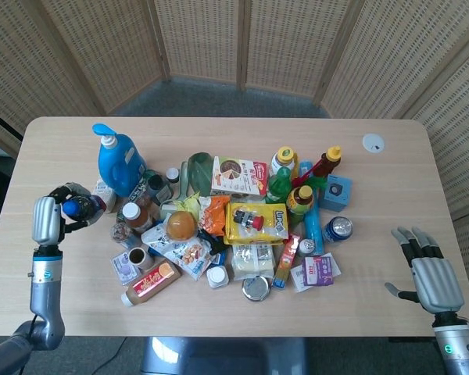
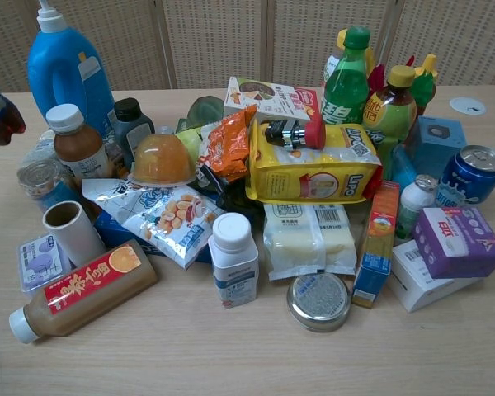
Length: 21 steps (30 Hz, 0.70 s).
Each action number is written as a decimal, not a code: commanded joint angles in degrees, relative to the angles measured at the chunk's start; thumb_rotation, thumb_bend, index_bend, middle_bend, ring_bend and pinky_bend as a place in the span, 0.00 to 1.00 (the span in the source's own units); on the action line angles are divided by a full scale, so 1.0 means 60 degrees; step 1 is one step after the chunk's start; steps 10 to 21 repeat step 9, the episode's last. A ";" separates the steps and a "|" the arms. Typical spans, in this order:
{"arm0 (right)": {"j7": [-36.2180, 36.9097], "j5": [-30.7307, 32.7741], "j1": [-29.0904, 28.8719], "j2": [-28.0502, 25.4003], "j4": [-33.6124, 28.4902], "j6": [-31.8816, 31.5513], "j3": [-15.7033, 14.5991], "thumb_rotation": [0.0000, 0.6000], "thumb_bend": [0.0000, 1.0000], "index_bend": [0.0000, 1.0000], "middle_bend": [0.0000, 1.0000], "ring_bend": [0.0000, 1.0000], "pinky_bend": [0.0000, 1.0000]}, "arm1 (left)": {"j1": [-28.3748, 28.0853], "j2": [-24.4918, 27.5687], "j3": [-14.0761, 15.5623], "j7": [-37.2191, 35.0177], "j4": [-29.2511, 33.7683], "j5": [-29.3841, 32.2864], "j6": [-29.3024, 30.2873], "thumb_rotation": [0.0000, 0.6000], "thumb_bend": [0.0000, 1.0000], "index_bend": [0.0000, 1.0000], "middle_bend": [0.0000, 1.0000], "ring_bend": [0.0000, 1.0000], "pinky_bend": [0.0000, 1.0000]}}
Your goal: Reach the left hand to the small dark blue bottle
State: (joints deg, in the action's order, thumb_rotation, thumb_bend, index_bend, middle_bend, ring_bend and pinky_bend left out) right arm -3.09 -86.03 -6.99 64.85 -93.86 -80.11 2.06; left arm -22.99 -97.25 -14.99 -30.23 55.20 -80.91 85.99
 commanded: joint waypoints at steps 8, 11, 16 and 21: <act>0.0008 -0.0039 0.0017 -0.0007 -0.0026 -0.0052 -0.0007 1.00 0.00 0.00 0.00 0.00 0.00 | 0.0142 0.2258 -0.0690 0.1955 0.4102 -0.0261 0.0913 1.00 0.20 0.86 0.79 0.74 0.74; 0.0007 -0.0041 0.0018 -0.0008 -0.0025 -0.0054 -0.0008 1.00 0.00 0.00 0.00 0.00 0.00 | 0.0137 0.2304 -0.0710 0.2036 0.4204 -0.0268 0.0928 1.00 0.20 0.86 0.79 0.74 0.74; 0.0007 -0.0041 0.0018 -0.0008 -0.0025 -0.0054 -0.0008 1.00 0.00 0.00 0.00 0.00 0.00 | 0.0137 0.2304 -0.0710 0.2036 0.4204 -0.0268 0.0928 1.00 0.20 0.86 0.79 0.74 0.74; 0.0007 -0.0041 0.0018 -0.0008 -0.0025 -0.0054 -0.0008 1.00 0.00 0.00 0.00 0.00 0.00 | 0.0137 0.2304 -0.0710 0.2036 0.4204 -0.0268 0.0928 1.00 0.20 0.86 0.79 0.74 0.74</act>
